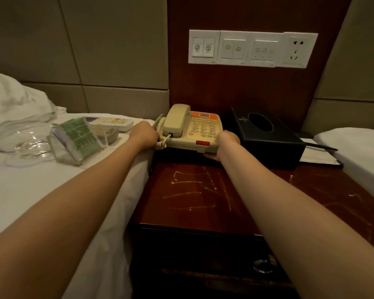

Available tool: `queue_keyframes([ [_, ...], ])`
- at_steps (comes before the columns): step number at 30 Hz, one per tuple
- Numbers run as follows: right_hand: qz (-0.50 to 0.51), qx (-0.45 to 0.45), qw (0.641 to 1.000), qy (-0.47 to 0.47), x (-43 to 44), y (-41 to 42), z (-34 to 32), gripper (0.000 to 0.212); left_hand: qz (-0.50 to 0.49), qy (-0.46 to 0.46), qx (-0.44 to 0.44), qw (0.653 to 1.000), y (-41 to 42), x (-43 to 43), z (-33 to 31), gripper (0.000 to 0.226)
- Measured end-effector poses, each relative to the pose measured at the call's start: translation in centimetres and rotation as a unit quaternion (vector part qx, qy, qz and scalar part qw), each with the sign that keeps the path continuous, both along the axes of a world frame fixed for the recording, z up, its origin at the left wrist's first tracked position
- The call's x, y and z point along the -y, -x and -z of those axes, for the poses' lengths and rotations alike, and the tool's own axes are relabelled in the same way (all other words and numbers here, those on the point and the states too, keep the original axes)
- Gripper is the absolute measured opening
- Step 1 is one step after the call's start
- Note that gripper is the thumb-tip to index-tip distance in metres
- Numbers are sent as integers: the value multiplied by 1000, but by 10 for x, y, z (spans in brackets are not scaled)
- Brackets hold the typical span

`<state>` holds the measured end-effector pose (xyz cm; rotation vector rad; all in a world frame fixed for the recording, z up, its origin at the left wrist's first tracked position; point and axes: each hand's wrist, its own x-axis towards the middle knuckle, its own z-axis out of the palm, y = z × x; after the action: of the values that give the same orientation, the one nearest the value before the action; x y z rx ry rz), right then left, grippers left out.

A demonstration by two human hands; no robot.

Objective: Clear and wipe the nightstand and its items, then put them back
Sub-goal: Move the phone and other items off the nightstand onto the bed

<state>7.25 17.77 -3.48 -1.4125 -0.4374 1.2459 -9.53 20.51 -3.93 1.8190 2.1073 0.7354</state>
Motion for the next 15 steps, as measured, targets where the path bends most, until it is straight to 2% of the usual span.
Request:
queue_keyframes([
  [5,-45,37,998,0,16,4,6,36,15,-26,-45,999,9,22,-2,26],
  [10,-59,67,996,-24,51,5,1,32,12,-28,-37,999,13,67,-11,24],
  [13,-70,72,995,-25,76,6,-3,35,21,-33,-38,999,17,96,-17,32],
  [15,-73,77,994,-20,93,6,-4,36,15,-41,-42,998,18,115,-21,28],
])
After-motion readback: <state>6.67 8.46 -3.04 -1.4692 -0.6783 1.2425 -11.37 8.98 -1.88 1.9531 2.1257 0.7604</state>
